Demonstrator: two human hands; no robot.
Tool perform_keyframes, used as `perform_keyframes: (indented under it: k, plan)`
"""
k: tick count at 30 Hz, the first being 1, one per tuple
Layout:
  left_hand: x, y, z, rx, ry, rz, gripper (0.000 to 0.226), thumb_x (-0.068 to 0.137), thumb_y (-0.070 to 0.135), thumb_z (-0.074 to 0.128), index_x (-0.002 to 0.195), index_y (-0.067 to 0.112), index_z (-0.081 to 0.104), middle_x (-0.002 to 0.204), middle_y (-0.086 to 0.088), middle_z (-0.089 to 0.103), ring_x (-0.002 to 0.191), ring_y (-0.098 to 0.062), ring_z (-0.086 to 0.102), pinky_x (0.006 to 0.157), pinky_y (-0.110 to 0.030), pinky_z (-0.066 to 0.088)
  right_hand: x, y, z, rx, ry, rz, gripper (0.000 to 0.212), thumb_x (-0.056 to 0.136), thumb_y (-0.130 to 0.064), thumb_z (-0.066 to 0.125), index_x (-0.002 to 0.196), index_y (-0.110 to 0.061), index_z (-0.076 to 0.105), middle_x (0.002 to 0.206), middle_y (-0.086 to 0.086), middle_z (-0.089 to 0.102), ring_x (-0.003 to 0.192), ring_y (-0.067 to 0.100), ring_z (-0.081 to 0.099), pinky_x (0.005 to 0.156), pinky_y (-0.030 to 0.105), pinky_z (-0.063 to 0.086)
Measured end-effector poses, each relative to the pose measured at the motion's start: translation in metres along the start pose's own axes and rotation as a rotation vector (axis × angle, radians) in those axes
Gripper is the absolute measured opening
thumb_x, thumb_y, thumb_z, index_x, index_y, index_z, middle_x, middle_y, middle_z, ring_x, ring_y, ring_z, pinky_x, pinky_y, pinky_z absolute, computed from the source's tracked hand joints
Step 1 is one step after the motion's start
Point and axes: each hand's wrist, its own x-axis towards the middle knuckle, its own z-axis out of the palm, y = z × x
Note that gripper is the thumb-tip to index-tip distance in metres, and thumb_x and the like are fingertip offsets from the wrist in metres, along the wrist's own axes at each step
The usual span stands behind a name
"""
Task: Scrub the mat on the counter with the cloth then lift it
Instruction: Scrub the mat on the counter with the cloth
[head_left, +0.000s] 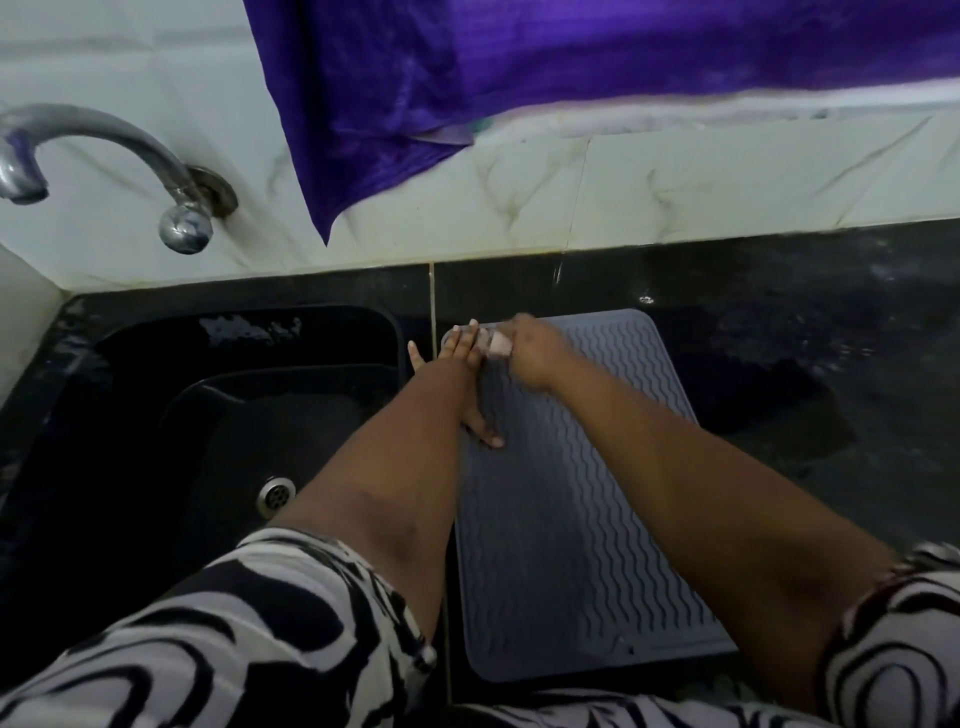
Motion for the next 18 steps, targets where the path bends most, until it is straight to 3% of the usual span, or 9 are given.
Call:
perform_keyframes:
  k: [4,8,12,14,16,18]
  plan:
    - [0.005,0.006,0.001,0.059,0.019,-0.037,0.164,0.038,0.075,0.080,0.143,0.021,-0.033,0.149,0.004,-0.043,0.140,-0.020,-0.035,0.098,-0.079,-0.009,-0.027,0.009,0.041,-0.031,0.022,0.031,0.062,0.084,-0.015,0.057,0.138,-0.034,0.034,0.141,-0.001,0.038,0.124,0.030,0.032,0.099,0.051,0.033]
    - [0.011,0.007,0.002,0.003,0.058,-0.073,0.160,0.045,0.060,0.088,0.146,0.020,-0.030,0.152,0.004,-0.038,0.143,-0.020,-0.029,0.098,-0.080,-0.008,-0.094,0.020,0.047,0.000,-0.085,-0.082,0.054,0.083,-0.018,0.060,0.132,-0.036,0.045,0.127,-0.002,0.046,0.111,0.026,0.037,0.086,0.039,0.035]
    - [0.007,0.006,0.002,0.015,0.028,-0.062,0.171,0.031,0.073,0.083,0.142,0.020,-0.036,0.150,0.002,-0.043,0.140,-0.023,-0.034,0.090,-0.078,-0.018,-0.182,0.016,0.052,-0.005,-0.176,-0.202,0.047,0.085,-0.018,0.057,0.129,-0.035,0.052,0.135,-0.006,0.047,0.116,0.024,0.039,0.091,0.024,0.029]
    - [0.004,0.006,0.002,0.014,0.034,-0.065,0.170,0.032,0.074,0.082,0.142,0.019,-0.036,0.150,0.001,-0.042,0.140,-0.024,-0.034,0.089,-0.077,-0.022,-0.201,0.015,0.043,-0.044,-0.310,-0.228,0.046,0.086,-0.014,0.056,0.128,-0.030,0.054,0.132,-0.005,0.049,0.117,0.023,0.042,0.093,0.021,0.029]
    - [-0.004,0.009,0.005,0.049,0.053,-0.072,0.166,0.037,0.077,0.079,0.143,0.016,-0.034,0.151,-0.003,-0.040,0.140,-0.025,-0.034,0.092,-0.074,-0.022,-0.201,0.013,0.020,0.119,-0.472,-0.199,0.033,0.085,-0.014,0.059,0.118,-0.022,0.061,0.121,-0.001,0.058,0.112,0.019,0.052,0.095,0.027,0.037]
    - [-0.013,0.012,0.008,0.081,0.099,-0.061,0.158,0.046,0.079,0.074,0.145,0.014,-0.031,0.152,-0.007,-0.039,0.140,-0.027,-0.033,0.098,-0.071,-0.021,-0.184,0.009,-0.008,0.403,-0.402,-0.086,0.021,0.086,-0.021,0.061,0.107,-0.023,0.063,0.111,-0.005,0.064,0.105,0.012,0.059,0.089,0.029,0.045]
